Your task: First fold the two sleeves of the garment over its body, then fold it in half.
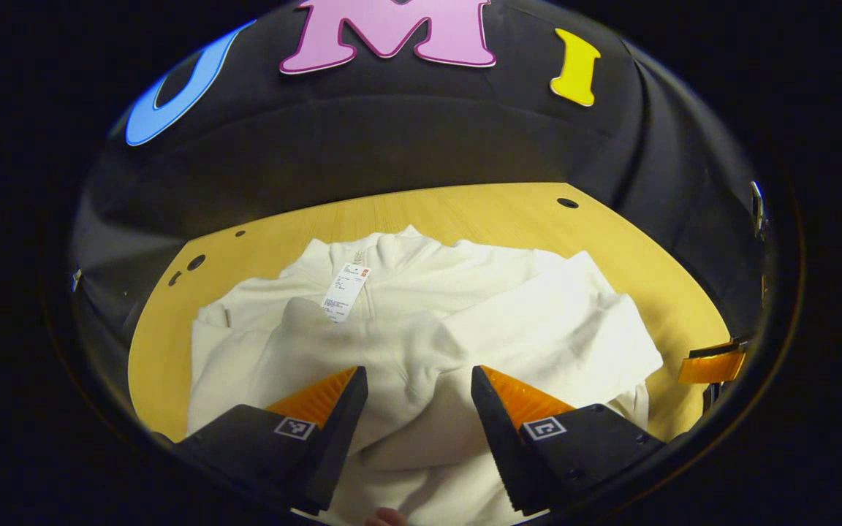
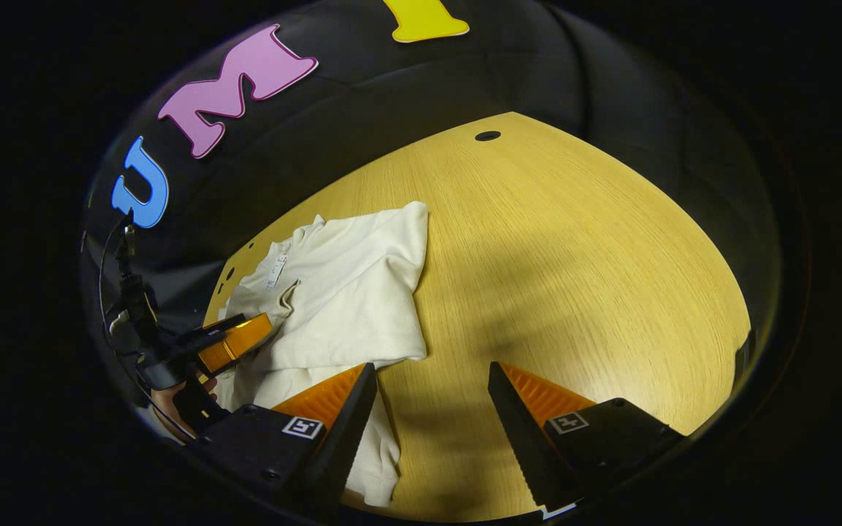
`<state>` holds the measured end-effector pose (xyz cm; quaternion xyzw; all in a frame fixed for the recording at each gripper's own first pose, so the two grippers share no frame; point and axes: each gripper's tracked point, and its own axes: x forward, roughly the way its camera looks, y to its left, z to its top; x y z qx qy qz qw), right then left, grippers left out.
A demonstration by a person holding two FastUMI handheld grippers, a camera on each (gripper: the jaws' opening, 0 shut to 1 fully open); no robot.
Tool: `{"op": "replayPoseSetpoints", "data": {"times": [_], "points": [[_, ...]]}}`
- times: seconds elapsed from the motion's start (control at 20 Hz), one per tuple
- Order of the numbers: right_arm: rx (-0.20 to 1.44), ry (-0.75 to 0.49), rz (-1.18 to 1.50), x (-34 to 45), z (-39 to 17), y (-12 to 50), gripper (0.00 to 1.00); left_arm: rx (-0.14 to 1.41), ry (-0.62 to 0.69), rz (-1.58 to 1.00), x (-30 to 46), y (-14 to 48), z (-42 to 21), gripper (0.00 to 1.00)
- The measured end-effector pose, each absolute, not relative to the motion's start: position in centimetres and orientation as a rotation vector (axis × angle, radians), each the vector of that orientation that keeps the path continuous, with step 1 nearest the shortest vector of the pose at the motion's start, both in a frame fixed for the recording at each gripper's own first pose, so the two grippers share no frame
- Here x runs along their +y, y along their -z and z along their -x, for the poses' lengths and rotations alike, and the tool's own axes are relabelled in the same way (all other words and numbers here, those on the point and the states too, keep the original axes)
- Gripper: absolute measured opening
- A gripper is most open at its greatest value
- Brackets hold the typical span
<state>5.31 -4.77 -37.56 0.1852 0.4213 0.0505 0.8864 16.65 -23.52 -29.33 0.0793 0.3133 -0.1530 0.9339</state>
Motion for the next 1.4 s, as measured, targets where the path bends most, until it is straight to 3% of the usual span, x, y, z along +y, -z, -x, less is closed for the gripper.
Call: {"op": "replayPoseSetpoints", "data": {"times": [0.3,0.55,1.0,1.4], "points": [[0.884,-0.116,-0.372,-2.8,-2.8,37.1,0.95,0.615,0.368,-0.127,-20.9,26.7,-12.2,0.89],[0.905,-0.143,-0.357,0.6,0.7,37.2,0.95,0.616,0.365,-0.094,-14.1,26.1,-6.8,0.89],[0.965,-0.146,-0.291,4.0,6.1,38.7,0.95,0.726,0.244,-0.061,-1.9,29.5,0.1,0.89],[0.989,-0.079,-0.217,3.4,6.9,40.3,0.95,0.831,0.161,0.001,2.0,33.8,1.4,0.89]]}}
